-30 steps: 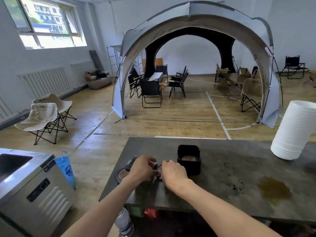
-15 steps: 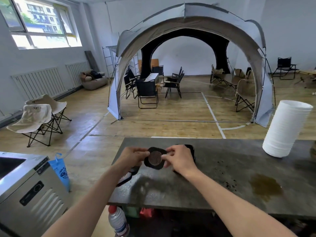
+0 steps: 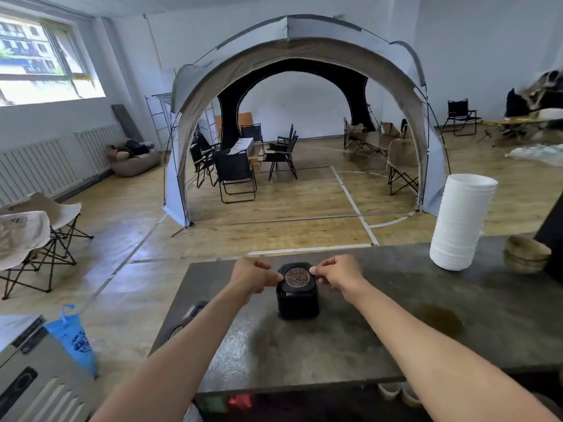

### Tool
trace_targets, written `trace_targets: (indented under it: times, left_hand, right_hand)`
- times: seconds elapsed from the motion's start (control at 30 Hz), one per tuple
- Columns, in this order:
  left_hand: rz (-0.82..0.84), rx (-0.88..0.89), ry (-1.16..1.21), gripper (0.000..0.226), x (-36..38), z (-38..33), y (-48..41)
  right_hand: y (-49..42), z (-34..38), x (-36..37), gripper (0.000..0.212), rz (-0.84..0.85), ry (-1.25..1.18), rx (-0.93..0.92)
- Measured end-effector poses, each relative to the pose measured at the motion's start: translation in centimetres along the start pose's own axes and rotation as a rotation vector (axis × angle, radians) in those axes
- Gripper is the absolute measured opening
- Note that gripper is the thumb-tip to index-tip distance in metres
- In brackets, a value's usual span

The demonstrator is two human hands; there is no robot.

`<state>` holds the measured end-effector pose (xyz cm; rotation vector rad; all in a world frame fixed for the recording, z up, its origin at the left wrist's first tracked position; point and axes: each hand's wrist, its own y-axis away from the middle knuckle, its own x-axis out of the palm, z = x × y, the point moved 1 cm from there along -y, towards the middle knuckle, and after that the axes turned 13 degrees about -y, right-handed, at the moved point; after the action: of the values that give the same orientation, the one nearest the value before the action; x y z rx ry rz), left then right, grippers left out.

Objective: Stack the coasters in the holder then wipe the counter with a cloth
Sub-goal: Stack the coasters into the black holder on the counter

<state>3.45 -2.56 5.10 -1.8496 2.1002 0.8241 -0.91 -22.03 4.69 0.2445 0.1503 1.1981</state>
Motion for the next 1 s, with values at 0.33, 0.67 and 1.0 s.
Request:
trace_targets:
  times: [0.33,0.67,1.0]
  left_hand:
    - [0.055,-0.162,-0.046,0.05,0.9,1.9,-0.2]
    - [-0.029,-0.063,-0.018,0.038,0.4,3.8,-0.3]
    - [-0.31,0.033,-0.472,0.025,-10.5,10.6,0.8]
  right_hand:
    - [-1.5,-2.3,-0.2,0.014,-0.002,0.045,0.29]
    - [-0.9,-2.0,-0.4,0.03,-0.086,0.256,-0.065]
    - [3.9,-1.4,12.4,0.011,0.299,0.541,-0.421]
